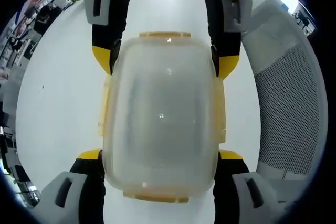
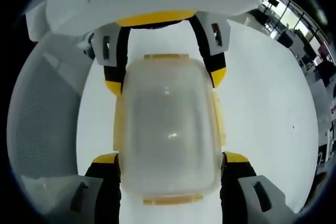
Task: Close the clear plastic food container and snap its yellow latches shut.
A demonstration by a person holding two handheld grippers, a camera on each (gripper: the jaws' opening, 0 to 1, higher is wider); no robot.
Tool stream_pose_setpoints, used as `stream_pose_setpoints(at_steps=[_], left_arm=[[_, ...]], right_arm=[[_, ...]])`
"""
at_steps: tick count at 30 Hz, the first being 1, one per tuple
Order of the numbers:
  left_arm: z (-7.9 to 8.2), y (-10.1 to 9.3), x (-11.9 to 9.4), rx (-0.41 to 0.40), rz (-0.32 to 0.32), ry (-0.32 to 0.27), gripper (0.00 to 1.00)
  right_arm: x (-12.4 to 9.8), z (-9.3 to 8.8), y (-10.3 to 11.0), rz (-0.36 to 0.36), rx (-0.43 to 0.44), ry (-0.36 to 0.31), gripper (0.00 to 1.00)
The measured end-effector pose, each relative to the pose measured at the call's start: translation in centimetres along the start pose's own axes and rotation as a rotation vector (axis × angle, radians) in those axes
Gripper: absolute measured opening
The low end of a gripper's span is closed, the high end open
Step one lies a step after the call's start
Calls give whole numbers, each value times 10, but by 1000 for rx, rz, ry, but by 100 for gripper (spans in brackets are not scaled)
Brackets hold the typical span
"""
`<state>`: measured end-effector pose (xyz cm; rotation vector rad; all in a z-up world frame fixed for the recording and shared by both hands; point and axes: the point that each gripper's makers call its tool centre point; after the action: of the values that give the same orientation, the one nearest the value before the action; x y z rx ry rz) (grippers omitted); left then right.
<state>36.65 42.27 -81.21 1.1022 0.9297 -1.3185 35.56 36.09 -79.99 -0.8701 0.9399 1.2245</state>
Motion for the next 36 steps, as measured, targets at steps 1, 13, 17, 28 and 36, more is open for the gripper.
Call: stream_pose_setpoints(at_steps=[1,13,17,28,36], left_arm=[[-1,0,0,0,0,0,86],[-4,3,-1,-6,12,-15,87],[-4,4,0,-5,11,-14,87],[-2,4,3,-9,-10,-17,89],[-2,3,4,-12,-22,-27,90]], right_arm=[[1,1,-1,0,-1,1,78],[2,4,-3,-6,0,14,79],[3,4,-4,-4,0,7,79],[2,4,-4,1,-3,-30,79],[2,5,-3,9,-5,-31,79]])
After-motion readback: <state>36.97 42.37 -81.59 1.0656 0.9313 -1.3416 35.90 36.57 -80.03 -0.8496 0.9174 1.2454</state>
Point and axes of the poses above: the point that each gripper's makers call its tool centre point, and the gripper's own axes: x roughly forward along the fingers, y roughly to its left, z roughly out of its top
